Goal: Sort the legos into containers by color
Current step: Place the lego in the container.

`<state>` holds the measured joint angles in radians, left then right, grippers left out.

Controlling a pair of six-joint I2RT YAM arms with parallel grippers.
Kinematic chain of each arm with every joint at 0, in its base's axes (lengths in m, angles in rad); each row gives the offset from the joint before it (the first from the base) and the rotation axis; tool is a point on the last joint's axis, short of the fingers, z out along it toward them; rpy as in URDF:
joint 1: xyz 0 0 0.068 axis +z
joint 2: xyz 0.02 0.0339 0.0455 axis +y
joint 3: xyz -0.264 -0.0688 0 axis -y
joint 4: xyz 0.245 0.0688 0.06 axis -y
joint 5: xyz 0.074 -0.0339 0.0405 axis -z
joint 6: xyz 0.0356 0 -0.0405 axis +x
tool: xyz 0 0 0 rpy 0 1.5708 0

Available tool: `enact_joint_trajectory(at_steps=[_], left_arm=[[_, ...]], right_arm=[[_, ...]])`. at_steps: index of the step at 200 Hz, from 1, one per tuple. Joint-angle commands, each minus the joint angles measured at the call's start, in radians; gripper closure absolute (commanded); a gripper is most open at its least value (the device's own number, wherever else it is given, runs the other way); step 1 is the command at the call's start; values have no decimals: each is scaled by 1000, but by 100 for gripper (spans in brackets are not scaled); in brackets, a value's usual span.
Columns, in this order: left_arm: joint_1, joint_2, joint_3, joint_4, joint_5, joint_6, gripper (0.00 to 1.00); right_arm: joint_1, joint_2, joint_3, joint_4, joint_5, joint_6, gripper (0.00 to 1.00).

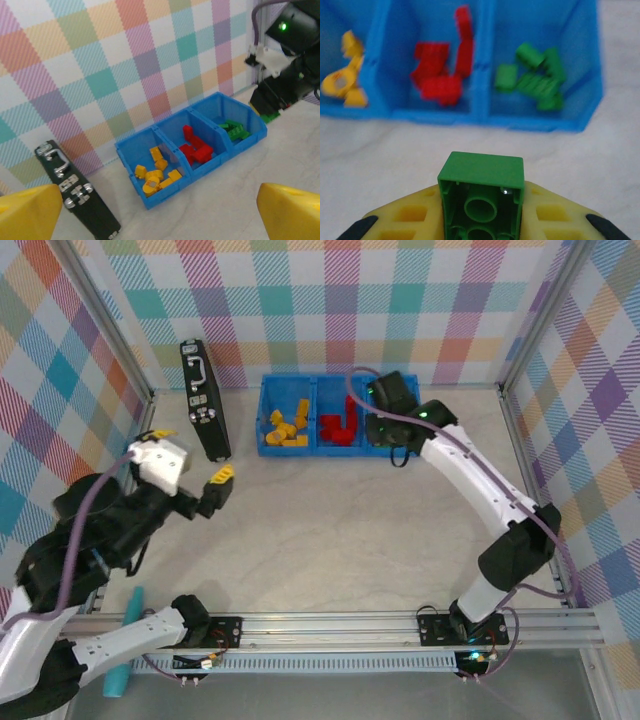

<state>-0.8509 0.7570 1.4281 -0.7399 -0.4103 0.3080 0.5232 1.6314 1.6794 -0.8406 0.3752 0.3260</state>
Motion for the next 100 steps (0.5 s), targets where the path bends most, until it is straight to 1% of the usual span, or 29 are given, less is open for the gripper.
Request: enact_joint_trajectory(at_steps=[1,20,50,61,78,100], left_arm=[[-14,10,-13,149,16,5,0],[-15,56,4,160,5,-7,0],[-13,131,46,152,0,-50,0],[-13,155,57,154,5,-71,0],[-13,186,67,146,-16,-108,0],[-10,219,70,134,-31,-155,0]], right_arm=[[-91,49,-48,182,9,-128,75],[-153,120,-40,285,-29,-155,74],[-217,271,34,332,-68,-184,73],[-229,314,48,356,-74,-193,72],[-237,382,92,376,-74,-219,70],[-243,477,177,359,-74,-248,67]])
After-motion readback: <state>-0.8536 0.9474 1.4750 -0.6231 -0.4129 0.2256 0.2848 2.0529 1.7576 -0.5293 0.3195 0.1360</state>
